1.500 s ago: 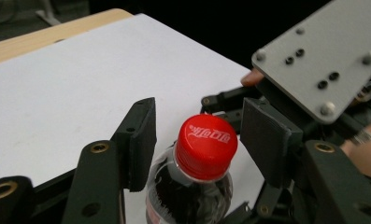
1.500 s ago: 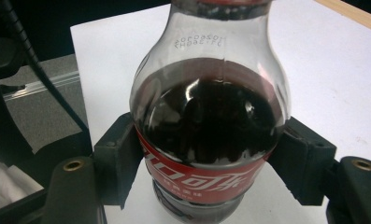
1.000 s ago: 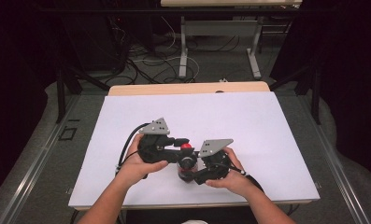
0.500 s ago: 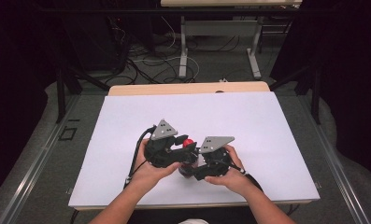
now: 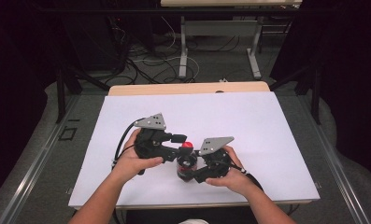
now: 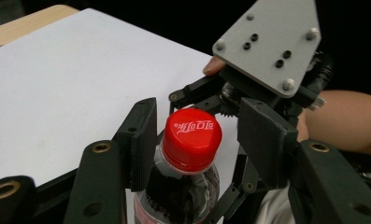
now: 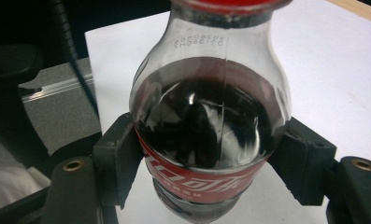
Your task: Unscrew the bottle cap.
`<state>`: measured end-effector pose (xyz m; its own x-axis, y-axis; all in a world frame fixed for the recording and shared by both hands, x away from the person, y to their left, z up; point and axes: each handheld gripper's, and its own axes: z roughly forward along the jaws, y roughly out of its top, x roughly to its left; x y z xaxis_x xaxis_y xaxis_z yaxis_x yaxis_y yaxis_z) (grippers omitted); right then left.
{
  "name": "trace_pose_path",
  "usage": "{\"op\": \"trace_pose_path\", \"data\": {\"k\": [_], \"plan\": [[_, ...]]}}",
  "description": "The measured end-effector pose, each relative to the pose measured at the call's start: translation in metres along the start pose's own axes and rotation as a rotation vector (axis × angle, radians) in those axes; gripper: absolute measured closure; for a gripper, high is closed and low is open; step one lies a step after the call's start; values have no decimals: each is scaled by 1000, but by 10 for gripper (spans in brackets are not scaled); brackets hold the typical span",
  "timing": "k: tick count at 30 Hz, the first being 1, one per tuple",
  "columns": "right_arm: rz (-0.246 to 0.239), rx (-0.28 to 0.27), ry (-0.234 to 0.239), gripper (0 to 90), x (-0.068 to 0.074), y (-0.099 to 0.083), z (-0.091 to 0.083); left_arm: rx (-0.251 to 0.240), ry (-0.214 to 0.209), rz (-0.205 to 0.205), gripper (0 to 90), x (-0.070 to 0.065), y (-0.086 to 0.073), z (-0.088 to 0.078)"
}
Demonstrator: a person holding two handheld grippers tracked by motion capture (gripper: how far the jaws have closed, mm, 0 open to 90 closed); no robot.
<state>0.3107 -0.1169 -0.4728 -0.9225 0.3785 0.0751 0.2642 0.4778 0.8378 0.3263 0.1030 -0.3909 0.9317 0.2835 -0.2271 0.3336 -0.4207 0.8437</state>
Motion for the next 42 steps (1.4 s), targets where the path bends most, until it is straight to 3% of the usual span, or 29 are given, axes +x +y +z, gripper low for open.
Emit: {"op": "trace_pose_path", "data": {"k": [4,5,8,10,16,22,25,28,32,37,40,42], "plan": [[-18,-9,10,304,1,-2,0,7,-59,16,547,6,1,3],[-1,1,20,304,2,-2,-1,1,-66,13,561,7,0,4],[-3,-10,21,305,2,-3,-1,-9,-71,-5,603,9,-2,5],[1,-6,11,305,2,-2,-1,-10,-44,3,608,7,-3,4],[10,0,-41,305,3,-1,1,-27,95,-23,614,-6,-3,5],[17,17,-121,306,2,-1,2,-56,342,-81,617,-31,-2,17],[6,19,-176,306,4,-1,3,-65,420,-111,617,-39,-2,22],[18,17,-163,305,2,-1,3,-46,400,-119,613,-37,0,22],[15,2,-116,305,1,0,-1,-45,274,-123,559,-25,2,15],[14,-8,-78,304,1,1,-3,-34,184,-76,516,-14,1,7],[8,1,-50,304,2,1,-3,-35,107,-10,518,-7,-1,6],[0,-10,-29,304,3,1,-2,-31,51,-9,530,-2,-2,7]]}}
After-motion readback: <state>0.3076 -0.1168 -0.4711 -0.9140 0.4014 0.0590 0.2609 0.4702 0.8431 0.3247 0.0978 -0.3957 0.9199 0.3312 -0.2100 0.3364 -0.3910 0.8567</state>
